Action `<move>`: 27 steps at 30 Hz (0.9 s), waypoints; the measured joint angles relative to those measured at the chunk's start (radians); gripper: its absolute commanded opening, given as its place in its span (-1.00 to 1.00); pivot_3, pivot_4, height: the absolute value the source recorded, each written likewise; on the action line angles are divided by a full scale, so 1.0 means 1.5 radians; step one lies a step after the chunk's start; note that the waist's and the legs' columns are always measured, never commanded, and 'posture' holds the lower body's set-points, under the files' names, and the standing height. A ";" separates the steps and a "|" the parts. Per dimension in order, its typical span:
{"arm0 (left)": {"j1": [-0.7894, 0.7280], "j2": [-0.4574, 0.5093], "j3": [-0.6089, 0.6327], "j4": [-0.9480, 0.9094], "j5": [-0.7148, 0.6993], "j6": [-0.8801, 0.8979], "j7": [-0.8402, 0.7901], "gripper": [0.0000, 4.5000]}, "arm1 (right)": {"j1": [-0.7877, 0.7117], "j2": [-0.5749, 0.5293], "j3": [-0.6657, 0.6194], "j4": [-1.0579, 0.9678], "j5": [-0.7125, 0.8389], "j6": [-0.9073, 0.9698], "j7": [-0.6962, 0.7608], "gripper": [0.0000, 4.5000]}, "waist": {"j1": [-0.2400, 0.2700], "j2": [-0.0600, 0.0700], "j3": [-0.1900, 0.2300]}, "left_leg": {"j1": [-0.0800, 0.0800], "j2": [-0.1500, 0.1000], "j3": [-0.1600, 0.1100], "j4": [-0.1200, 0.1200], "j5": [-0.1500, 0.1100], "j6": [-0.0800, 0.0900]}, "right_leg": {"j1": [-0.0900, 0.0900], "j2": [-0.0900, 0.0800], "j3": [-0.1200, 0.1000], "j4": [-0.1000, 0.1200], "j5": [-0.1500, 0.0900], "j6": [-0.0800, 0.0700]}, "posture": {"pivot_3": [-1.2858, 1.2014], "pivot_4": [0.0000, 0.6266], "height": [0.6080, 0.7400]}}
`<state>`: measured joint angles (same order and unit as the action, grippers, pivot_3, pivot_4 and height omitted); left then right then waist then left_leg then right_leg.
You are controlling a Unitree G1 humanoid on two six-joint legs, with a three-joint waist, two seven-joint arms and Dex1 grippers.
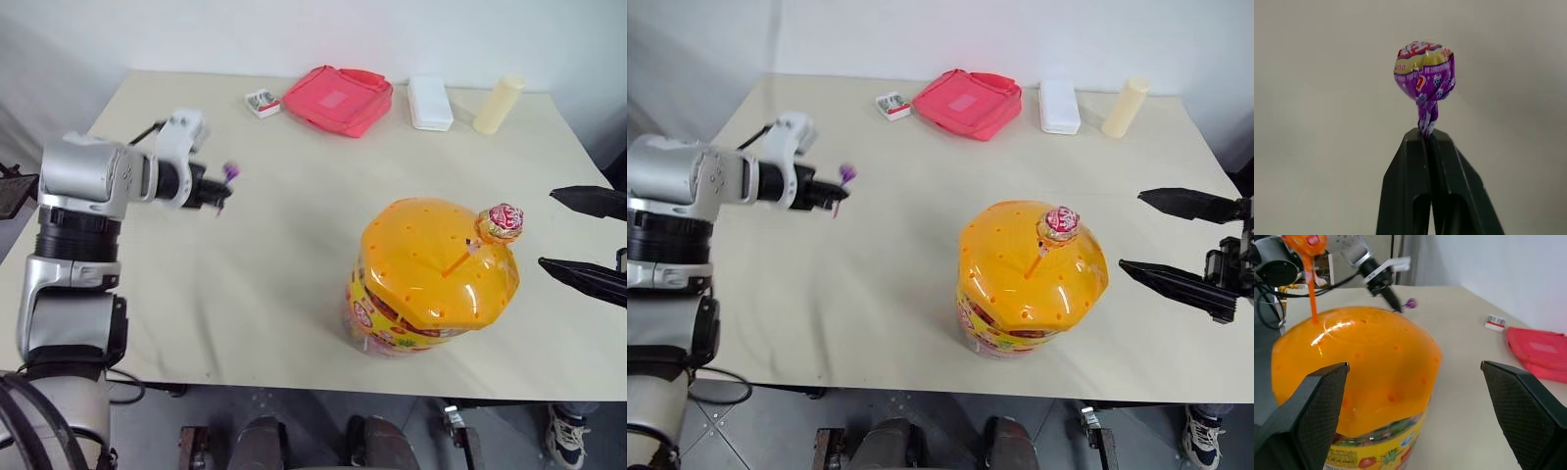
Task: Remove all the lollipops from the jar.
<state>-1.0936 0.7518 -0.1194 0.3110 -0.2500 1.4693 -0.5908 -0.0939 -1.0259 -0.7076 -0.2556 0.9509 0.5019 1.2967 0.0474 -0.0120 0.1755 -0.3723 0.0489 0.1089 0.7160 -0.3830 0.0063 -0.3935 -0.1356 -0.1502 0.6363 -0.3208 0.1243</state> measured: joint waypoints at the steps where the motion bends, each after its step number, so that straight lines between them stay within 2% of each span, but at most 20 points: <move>1: 0.012 0.005 -0.008 -0.002 0.004 0.017 0.009 -0.99 | -0.005 0.000 0.003 0.006 -0.002 -0.001 0.002 1.00 | 0.001 0.000 0.000 | 0.000 0.000 0.000 0.000 0.000 0.000 | 0.000 0.000 0.000 0.000 0.000 0.000 | 0.03 -0.52 1.00; 8: 0.068 0.067 -0.071 -0.030 0.016 0.063 0.043 -0.99 | -0.046 0.000 0.047 0.034 -0.030 -0.015 0.021 1.00 | 0.000 0.000 0.000 | 0.000 0.000 0.000 0.000 0.000 0.000 | 0.000 0.000 0.000 0.000 0.000 0.000 | 0.03 -0.52 1.00; 12: 0.082 0.093 -0.093 -0.036 0.019 0.065 0.049 -0.56 | -0.054 0.000 0.054 0.048 -0.046 -0.019 0.029 1.00 | -0.001 0.000 0.000 | 0.000 0.000 0.001 0.000 0.000 0.000 | 0.000 0.000 0.001 0.000 0.000 0.000 | 0.03 -0.52 1.00; 19: 0.080 0.129 -0.094 -0.047 0.016 0.067 0.043 0.40 | -0.063 0.000 0.069 0.063 -0.060 -0.029 0.038 1.00 | 0.001 0.000 0.000 | 0.000 0.000 0.001 0.000 0.000 0.000 | 0.000 0.000 0.001 0.000 0.000 0.000 | 0.03 -0.52 1.00; 23: 0.027 0.166 -0.111 -0.080 -0.012 0.077 0.003 0.98 | -0.067 0.000 0.069 0.074 -0.067 -0.030 0.047 1.00 | 0.003 -0.001 0.001 | 0.000 0.000 0.001 0.000 0.000 0.000 | -0.001 0.000 0.001 0.000 0.000 0.000 | 0.03 -0.52 1.00; 27: -0.035 0.200 -0.118 -0.120 -0.035 0.073 -0.042 0.98 | -0.070 -0.006 0.069 0.084 -0.073 -0.032 0.057 1.00 | 0.000 -0.001 0.001 | 0.000 0.000 0.002 0.000 0.000 0.000 | -0.001 0.000 0.001 0.000 0.000 0.000 | 0.03 -0.52 1.00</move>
<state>-1.1467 1.0518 -0.2964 0.1310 -0.3018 1.5781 -0.6537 -0.1993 -1.0353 -0.6043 -0.1291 0.8413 0.4535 1.3827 0.0481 -0.0134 0.1766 -0.3716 0.0491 0.1117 0.7157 -0.3831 0.0062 -0.3944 -0.1356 -0.1483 0.6370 -0.3209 0.1241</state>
